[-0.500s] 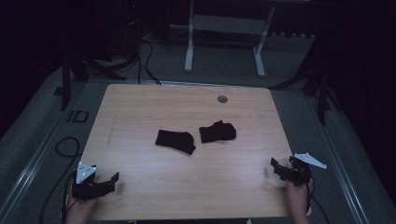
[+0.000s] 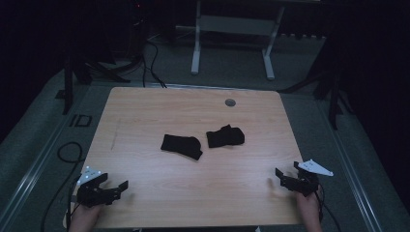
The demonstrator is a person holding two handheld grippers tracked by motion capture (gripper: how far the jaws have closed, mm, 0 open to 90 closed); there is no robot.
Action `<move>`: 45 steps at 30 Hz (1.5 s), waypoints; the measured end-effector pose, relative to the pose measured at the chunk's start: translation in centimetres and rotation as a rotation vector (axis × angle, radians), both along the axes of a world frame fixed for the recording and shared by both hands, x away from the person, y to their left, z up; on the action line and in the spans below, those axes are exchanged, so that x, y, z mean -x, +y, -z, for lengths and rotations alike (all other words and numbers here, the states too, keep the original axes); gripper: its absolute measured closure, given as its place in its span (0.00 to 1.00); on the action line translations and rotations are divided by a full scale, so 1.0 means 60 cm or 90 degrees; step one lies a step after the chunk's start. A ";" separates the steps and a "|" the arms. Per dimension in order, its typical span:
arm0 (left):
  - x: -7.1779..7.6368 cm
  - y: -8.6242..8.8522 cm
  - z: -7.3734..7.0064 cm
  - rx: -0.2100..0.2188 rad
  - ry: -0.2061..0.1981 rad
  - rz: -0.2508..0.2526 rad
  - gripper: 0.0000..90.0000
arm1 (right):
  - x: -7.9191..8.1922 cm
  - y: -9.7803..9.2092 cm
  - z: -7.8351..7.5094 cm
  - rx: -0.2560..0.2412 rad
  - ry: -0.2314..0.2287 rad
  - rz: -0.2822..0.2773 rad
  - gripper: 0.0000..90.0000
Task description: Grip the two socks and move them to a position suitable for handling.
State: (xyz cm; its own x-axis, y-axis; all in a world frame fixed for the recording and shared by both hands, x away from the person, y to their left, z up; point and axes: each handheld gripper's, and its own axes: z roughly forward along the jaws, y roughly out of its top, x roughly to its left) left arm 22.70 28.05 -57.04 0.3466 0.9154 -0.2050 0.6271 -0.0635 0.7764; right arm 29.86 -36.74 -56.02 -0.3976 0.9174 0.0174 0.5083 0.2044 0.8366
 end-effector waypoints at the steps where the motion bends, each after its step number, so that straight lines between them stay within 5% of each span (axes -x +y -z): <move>1: -0.002 -0.004 -0.001 -0.005 -0.012 0.009 0.09 | -0.001 0.005 -0.002 -0.004 0.003 -0.012 0.15; 5: -0.009 -0.015 -0.007 -0.018 -0.064 0.035 0.12 | -0.010 0.034 -0.006 -0.016 0.042 -0.073 0.15; 10: -0.025 -0.030 -0.007 -0.017 -0.057 0.082 0.14 | -0.021 0.076 -0.006 -0.003 0.067 -0.136 0.15; 17: -0.047 -0.050 -0.006 -0.025 -0.055 0.100 0.16 | -0.040 0.132 -0.012 -0.030 0.088 -0.214 0.16; 31: -0.085 -0.107 -0.010 -0.024 -0.055 0.155 0.16 | -0.094 0.260 -0.041 -0.026 0.069 -0.318 0.33; 39: -0.076 -0.126 -0.013 -0.018 -0.066 0.179 0.16 | -0.147 0.366 -0.064 -0.006 0.060 -0.367 0.37; 45: -0.070 -0.124 -0.014 -0.016 -0.074 0.176 0.16 | -0.161 0.434 -0.066 0.016 0.050 -0.408 0.40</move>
